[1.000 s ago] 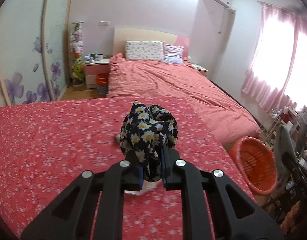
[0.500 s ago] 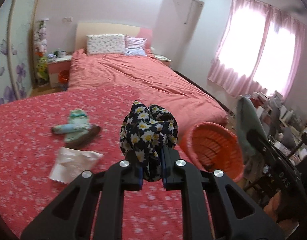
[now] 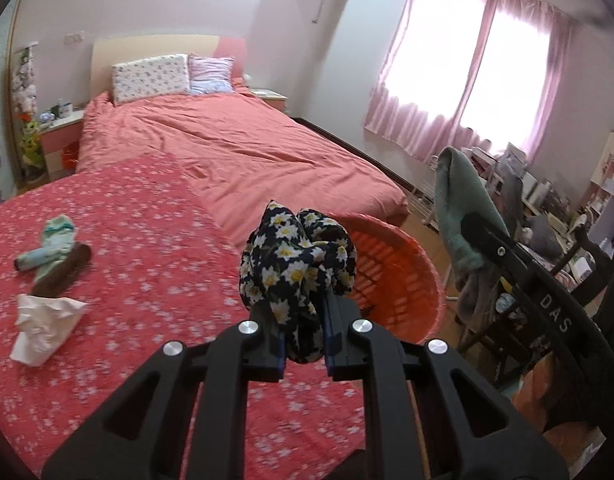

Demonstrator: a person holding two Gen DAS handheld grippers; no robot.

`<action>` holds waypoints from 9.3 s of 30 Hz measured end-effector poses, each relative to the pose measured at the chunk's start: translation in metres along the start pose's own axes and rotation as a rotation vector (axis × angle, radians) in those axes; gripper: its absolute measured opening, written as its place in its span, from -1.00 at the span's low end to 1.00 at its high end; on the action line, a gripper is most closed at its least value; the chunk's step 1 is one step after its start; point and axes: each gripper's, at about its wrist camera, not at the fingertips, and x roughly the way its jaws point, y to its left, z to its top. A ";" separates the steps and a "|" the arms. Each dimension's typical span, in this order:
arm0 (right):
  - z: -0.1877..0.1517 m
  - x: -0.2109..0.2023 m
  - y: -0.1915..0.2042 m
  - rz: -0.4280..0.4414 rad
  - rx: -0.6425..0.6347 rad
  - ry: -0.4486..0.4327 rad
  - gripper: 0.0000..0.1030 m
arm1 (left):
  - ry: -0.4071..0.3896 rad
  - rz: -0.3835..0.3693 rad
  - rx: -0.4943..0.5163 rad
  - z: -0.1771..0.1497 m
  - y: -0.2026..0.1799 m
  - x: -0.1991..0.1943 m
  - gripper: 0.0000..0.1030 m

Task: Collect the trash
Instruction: 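Carry grey sock and floral cloth over the orange basket and open both tools, then grasp the crumpled white tissue with left tool while right tool returns over the bed, then grasp and lift the brown hair clip with right tool while left tool holds tissue, then carry tissue and hair clip over the orange basket and open both tools, then move both tools back over the bed toward the green sock and lotion tube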

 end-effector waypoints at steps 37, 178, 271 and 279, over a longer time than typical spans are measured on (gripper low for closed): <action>-0.020 0.070 -0.088 -0.032 0.189 0.137 -0.82 | 0.178 -0.067 0.019 0.003 -0.047 0.163 -0.28; -0.092 0.182 0.216 0.102 -0.171 0.474 -0.77 | 0.029 0.613 -0.484 -0.104 0.378 -0.110 0.38; -0.011 0.069 -0.077 -0.092 0.169 0.169 -0.15 | 0.095 0.239 -0.058 -0.001 0.072 0.097 0.33; -0.019 0.076 -0.040 -0.055 0.088 0.205 -0.14 | 0.056 0.410 -0.157 -0.007 0.149 0.051 0.40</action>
